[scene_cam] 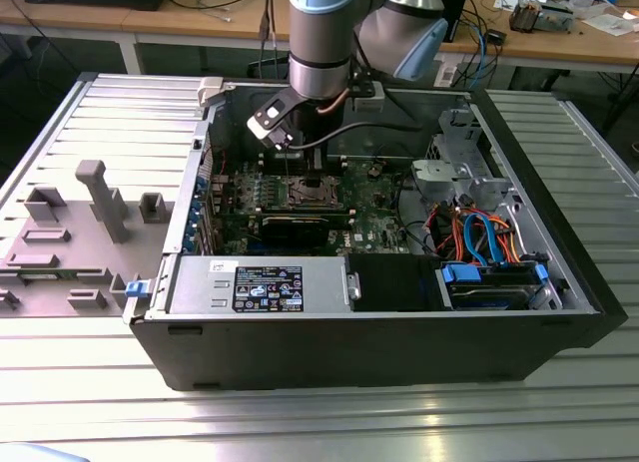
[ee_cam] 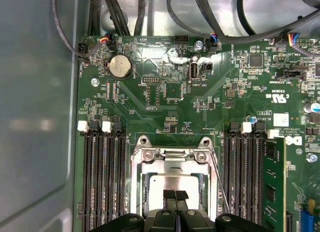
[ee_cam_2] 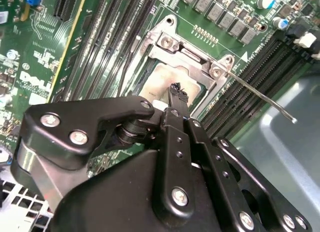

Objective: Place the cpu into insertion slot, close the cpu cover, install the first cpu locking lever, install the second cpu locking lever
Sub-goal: 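Install the first cpu locking lever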

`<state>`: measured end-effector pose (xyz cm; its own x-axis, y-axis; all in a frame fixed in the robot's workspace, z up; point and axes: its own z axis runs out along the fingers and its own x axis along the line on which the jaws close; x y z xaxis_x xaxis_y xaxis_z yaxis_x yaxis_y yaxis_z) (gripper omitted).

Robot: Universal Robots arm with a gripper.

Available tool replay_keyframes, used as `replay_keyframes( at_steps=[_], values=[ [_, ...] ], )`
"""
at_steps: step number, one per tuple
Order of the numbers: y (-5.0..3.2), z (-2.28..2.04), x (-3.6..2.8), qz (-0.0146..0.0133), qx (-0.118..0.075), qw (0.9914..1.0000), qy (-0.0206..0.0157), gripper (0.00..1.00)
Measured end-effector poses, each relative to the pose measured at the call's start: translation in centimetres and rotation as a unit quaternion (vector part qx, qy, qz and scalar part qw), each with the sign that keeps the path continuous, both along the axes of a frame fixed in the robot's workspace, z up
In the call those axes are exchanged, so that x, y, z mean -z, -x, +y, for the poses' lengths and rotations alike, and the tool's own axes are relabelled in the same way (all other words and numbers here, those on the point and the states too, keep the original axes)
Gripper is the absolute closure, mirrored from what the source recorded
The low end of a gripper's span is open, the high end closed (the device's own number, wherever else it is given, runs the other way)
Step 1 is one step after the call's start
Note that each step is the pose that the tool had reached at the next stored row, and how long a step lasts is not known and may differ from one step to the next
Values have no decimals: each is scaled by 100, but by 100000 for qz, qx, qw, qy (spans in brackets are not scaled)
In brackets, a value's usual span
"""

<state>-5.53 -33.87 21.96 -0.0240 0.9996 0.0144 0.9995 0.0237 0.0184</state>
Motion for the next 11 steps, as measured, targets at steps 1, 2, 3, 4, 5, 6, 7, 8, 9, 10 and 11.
replay_keyframes(
  at_steps=[1,2,3,4,5,6,7,8,9,10,11],
  values=[
    [0,0,-30,-3,-2,100000,0,89],
    [0,0,-60,-3,-2,100000,-2,89],
    [0,0,-106,2,-2,100000,5,89],
    [0,0,-140,3,-1,100000,4,89],
    [0,0,-163,-3,-3,100000,-6,89],
    [0,0,-164,1,-122,100000,7,89],
    [0,0,-164,2,-793,99997,10,89],
    [0,0,-164,2,-2059,99979,10,89],
    [0,0,-164,4,-2959,99956,8,89],
    [0,0,-163,0,-3836,99926,7,89],
    [0,0,-163,0,-5143,99868,7,89]
  ],
)
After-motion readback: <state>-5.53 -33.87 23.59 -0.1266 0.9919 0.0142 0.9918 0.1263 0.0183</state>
